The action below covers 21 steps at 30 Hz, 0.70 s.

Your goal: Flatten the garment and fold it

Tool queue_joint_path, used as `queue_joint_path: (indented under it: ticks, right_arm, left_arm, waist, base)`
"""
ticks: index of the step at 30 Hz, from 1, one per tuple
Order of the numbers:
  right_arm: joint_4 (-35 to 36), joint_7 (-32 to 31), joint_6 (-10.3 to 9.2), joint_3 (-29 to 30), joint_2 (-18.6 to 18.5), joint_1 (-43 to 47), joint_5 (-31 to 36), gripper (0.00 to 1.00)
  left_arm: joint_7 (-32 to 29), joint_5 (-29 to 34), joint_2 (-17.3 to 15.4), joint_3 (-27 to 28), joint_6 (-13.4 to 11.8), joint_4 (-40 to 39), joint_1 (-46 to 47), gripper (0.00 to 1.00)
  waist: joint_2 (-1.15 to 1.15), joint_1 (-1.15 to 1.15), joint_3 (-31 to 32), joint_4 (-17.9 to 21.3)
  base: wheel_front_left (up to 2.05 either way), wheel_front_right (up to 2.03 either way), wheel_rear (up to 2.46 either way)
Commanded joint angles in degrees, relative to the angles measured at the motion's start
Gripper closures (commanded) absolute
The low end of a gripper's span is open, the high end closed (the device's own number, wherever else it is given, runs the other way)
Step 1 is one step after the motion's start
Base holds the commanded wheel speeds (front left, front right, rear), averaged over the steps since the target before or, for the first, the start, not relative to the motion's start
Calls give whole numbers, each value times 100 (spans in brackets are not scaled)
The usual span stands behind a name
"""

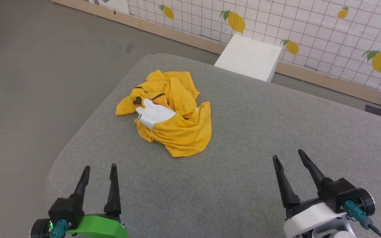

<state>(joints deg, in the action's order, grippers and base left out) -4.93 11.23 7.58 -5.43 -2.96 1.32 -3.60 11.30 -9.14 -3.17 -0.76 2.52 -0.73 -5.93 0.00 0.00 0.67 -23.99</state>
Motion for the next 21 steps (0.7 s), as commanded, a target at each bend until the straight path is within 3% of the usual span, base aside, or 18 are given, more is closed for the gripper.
queue_joint_path:
  ticks: [1, 21]
  right_arm:
    - [-20, 73, -7, -15, 6, 16, -13, 0]
    - [-45, 309, -8, -110, 8, 18, 31, 0]
  left_arm:
    - [68, -46, 23, -13, 53, -12, -91, 0]
    - [303, -252, 28, -76, 100, -14, -184, 0]
  waist:
    - [0, 0, -10, -38]
    - [0, 0, -88, -434]
  base:
    - [0, 0, 0]
    - [0, 0, 0]
